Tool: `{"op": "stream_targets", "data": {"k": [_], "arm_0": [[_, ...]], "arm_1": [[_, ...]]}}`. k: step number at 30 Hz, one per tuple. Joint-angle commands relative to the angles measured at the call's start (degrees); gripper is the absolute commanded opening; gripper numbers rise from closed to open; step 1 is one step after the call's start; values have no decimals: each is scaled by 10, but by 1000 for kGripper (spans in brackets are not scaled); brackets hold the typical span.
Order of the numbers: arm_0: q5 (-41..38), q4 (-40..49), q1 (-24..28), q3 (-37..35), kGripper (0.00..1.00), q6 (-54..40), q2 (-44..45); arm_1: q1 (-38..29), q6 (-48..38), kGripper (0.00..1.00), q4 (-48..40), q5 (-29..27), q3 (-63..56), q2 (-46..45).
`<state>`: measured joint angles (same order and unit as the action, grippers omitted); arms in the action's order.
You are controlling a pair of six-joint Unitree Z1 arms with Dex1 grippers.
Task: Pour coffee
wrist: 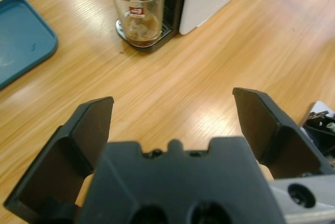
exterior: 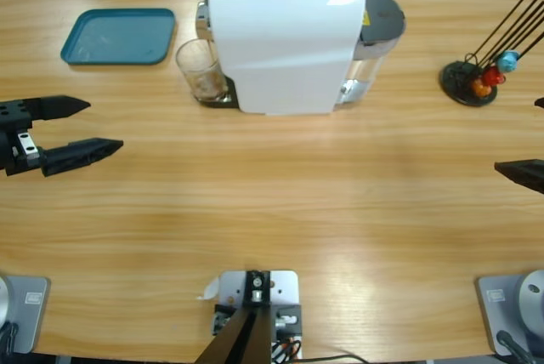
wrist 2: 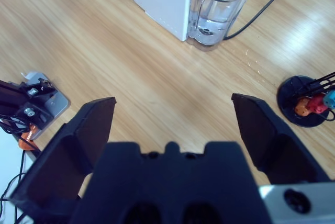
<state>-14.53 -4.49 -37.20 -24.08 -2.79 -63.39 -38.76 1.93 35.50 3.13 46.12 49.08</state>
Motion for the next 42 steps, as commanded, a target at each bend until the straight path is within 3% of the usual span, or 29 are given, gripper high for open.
{"op": "stream_targets", "data": {"k": [1, 9, 42], "arm_0": [[14, -7, -20, 26, 1000, 14, 29], [47, -7, -20, 36, 1000, 16, 56], [47, -35, -20, 38, 1000, 24, 9]], "arm_1": [[-4, -5, 1000, -5, 0, -19, -7], [-5, -3, 1000, -4, 25, -17, 2], [-5, 11, 1000, -7, 39, -16, 27]]}}
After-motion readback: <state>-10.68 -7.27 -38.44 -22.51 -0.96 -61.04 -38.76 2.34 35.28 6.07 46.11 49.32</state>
